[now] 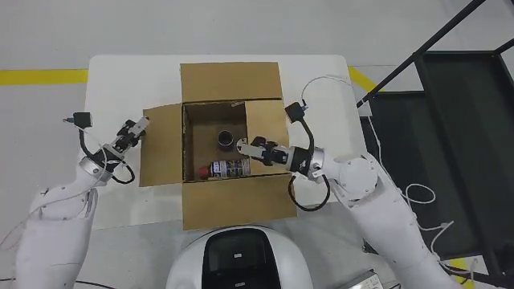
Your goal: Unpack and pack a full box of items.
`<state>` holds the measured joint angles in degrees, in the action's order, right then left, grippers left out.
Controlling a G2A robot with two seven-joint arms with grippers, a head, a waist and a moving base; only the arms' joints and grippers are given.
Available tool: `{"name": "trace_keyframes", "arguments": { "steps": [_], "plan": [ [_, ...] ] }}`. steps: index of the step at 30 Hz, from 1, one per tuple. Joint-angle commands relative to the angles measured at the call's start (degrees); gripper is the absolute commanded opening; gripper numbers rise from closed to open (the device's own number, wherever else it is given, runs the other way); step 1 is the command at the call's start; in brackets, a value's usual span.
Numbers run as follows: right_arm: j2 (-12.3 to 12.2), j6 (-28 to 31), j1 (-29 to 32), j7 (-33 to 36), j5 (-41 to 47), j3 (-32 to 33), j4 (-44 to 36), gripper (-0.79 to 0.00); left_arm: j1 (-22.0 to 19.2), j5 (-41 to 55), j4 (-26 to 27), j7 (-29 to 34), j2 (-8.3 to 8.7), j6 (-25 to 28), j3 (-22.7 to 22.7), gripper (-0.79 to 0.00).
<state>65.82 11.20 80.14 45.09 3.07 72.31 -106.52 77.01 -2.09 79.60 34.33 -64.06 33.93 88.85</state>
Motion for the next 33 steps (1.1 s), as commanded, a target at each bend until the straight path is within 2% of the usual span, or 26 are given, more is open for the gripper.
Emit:
{"name": "trace_keyframes", "arguments": {
  "steps": [1,14,22,33],
  "plan": [
    [-0.3,0.4,1.4,0.3,0.3,1.4,-0.7,0.000,0.0,0.4,0.3,0.1,0.01,0.1,-0.3,0.000],
    [-0.8,0.9,2.8,0.1,0.7,2.4,-0.1,0.000,-0.6,5.4,4.3,1.1,-0.80,-1.4,-7.0,0.000],
    [-1.1,1.3,3.4,0.1,1.2,3.3,0.4,0.000,-1.8,5.3,3.8,2.7,-1.05,-2.2,-10.2,0.000],
    [-1.4,1.7,3.8,0.0,1.5,3.5,0.3,0.000,-2.3,2.2,3.6,0.0,-0.90,-1.4,-10.1,0.000]
  ]
}}
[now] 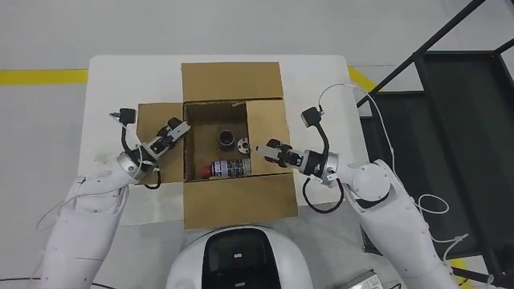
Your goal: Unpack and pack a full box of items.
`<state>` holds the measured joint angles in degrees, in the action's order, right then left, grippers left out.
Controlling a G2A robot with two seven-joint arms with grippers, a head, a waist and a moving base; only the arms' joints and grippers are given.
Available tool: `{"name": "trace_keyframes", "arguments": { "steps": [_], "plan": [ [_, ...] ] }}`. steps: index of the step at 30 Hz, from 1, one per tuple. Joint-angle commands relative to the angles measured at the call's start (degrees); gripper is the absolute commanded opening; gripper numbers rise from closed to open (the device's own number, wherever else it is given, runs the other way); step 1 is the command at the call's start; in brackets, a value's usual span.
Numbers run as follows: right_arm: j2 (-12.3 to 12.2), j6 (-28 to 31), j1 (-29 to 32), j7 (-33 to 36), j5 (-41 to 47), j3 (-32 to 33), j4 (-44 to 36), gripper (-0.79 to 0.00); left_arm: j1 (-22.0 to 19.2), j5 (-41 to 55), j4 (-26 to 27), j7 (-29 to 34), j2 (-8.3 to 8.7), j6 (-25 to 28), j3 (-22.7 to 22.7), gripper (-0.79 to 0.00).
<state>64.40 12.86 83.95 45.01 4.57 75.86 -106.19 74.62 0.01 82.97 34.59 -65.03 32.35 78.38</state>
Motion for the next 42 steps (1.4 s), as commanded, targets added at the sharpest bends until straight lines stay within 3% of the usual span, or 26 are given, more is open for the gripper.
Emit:
{"name": "trace_keyframes", "arguments": {
  "steps": [1,10,28,42],
  "plan": [
    [0.0,0.0,0.0,0.0,0.0,0.0,0.0,0.000,0.3,0.2,0.4,-0.4,0.13,0.3,0.7,0.000],
    [-0.1,0.2,-0.6,-0.1,0.0,-1.1,0.5,0.000,1.5,-4.3,1.5,-3.3,0.80,0.5,4.1,0.000],
    [-0.4,0.1,-1.1,-0.6,0.7,-1.9,1.7,0.000,-1.2,-6.5,-0.3,0.1,0.26,0.9,-3.0,0.000],
    [-0.5,0.2,-1.8,-0.8,0.9,-3.0,2.1,0.000,-0.6,3.9,2.6,-2.2,0.64,-0.2,0.8,0.000]
  ]
}}
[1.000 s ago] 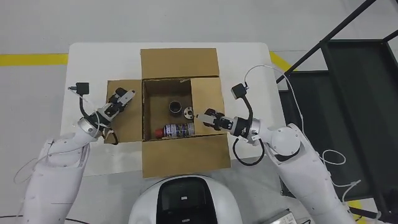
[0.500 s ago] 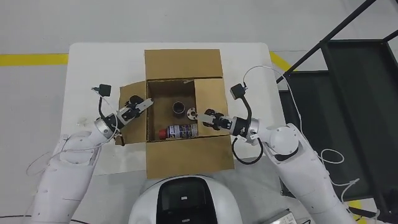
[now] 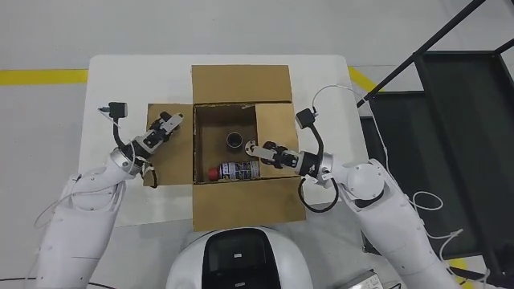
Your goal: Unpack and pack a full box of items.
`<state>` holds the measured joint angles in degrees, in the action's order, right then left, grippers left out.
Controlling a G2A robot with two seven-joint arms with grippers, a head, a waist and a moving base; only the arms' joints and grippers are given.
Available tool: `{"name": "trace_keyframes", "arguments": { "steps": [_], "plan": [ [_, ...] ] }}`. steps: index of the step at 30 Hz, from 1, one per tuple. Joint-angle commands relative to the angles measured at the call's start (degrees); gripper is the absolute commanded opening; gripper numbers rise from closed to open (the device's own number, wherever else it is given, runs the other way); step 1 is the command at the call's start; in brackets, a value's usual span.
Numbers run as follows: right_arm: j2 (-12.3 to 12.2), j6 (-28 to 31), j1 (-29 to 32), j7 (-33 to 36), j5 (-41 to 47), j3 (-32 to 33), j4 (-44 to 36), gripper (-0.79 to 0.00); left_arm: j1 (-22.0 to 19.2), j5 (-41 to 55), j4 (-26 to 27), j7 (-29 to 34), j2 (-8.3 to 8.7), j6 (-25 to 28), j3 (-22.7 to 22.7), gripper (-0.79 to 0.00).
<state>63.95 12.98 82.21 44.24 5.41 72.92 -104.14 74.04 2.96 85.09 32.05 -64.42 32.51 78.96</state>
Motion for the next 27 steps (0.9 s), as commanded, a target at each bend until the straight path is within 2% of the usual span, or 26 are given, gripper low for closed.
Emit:
{"name": "trace_keyframes", "arguments": {
  "steps": [1,9,14,20,23,27],
  "plan": [
    [0.0,0.1,-0.1,0.0,0.0,-0.1,0.1,0.000,-0.1,1.7,0.9,0.8,0.06,-0.6,0.3,0.000],
    [-0.6,0.9,2.4,0.3,0.4,2.4,-1.9,0.000,-3.3,0.8,6.8,5.7,0.19,-0.9,-1.3,0.000],
    [-1.3,1.8,6.0,1.6,1.6,6.3,-4.0,0.000,-6.6,-2.8,10.2,7.6,-0.10,-2.1,-4.7,0.000],
    [-1.8,2.7,10.3,1.9,2.5,9.4,-6.0,0.000,-8.9,-8.9,9.7,5.3,-0.60,-3.8,-8.2,0.000],
    [-2.0,2.2,10.6,3.0,2.4,9.3,-6.2,0.000,-8.3,-9.0,8.4,4.4,-0.42,-4.2,-7.1,0.000],
    [-2.0,1.5,9.1,4.0,2.3,8.0,-5.5,0.000,-6.0,-8.8,7.5,3.9,0.39,-3.9,-2.4,0.000]
  ]
}}
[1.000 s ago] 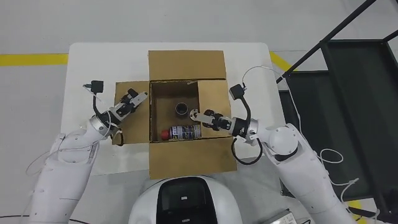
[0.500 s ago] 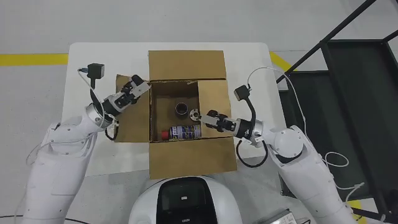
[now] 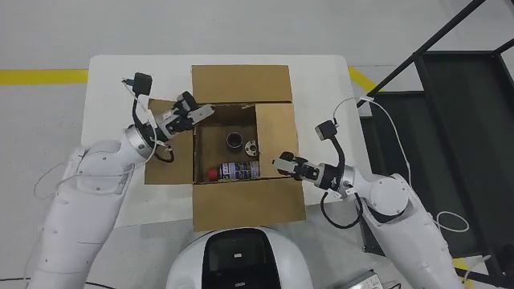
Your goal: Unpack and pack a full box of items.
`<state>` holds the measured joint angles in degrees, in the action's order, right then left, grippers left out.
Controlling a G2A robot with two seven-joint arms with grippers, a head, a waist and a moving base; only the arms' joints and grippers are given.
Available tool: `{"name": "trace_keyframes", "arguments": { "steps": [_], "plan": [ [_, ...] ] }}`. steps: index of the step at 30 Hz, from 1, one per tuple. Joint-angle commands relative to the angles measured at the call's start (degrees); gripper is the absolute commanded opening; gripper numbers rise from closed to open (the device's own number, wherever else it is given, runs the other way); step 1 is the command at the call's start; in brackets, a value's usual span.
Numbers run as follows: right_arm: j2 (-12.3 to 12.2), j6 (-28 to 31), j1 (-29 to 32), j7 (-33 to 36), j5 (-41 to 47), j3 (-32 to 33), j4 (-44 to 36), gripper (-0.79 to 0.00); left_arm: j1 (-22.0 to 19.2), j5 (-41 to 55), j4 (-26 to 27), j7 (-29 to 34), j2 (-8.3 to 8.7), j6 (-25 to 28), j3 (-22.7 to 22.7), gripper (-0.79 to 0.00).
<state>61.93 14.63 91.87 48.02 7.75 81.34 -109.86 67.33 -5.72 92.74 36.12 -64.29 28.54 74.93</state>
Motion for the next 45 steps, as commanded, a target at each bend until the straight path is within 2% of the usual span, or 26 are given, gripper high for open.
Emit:
{"name": "trace_keyframes", "arguments": {
  "steps": [1,6,10,14,23,29,34,39,45],
  "plan": [
    [0.0,-0.2,-1.1,0.3,0.0,-0.8,0.4,0.000,1.4,-0.4,-0.3,-0.4,0.51,0.1,3.1,0.000],
    [0.1,-0.6,-3.5,0.9,-0.3,-2.7,1.5,0.000,5.1,-2.8,-0.7,0.4,1.73,0.4,9.6,0.000],
    [0.2,-0.9,-4.9,1.2,-0.3,-4.1,2.7,0.000,6.6,-3.9,-1.7,1.8,2.28,-0.5,11.8,0.000],
    [0.2,-1.0,-5.7,1.1,-0.1,-4.7,3.6,0.000,5.8,-6.3,-4.2,1.4,2.11,-2.2,9.5,0.000],
    [0.0,-1.7,-5.9,1.2,-0.3,-5.2,4.0,0.000,1.7,-11.6,-13.7,-3.0,0.57,-3.7,-0.1,0.000],
    [0.0,-2.2,-6.9,1.5,-0.3,-5.9,4.0,0.000,-0.2,-11.3,-16.4,-6.7,0.01,2.8,-2.3,0.000],
    [-0.1,-2.5,-7.3,1.6,-0.5,-6.3,4.0,0.000,-0.8,-9.6,-14.1,-8.4,0.51,4.6,1.0,0.000],
    [-0.1,-2.3,-7.6,1.4,-0.5,-6.9,4.3,0.000,0.1,-3.6,-8.3,-6.5,1.17,5.2,4.7,0.000],
    [-0.2,-1.6,-7.7,1.2,-0.2,-7.2,4.8,0.000,0.6,5.1,-2.0,-3.2,1.23,2.9,4.7,0.000]
  ]
}}
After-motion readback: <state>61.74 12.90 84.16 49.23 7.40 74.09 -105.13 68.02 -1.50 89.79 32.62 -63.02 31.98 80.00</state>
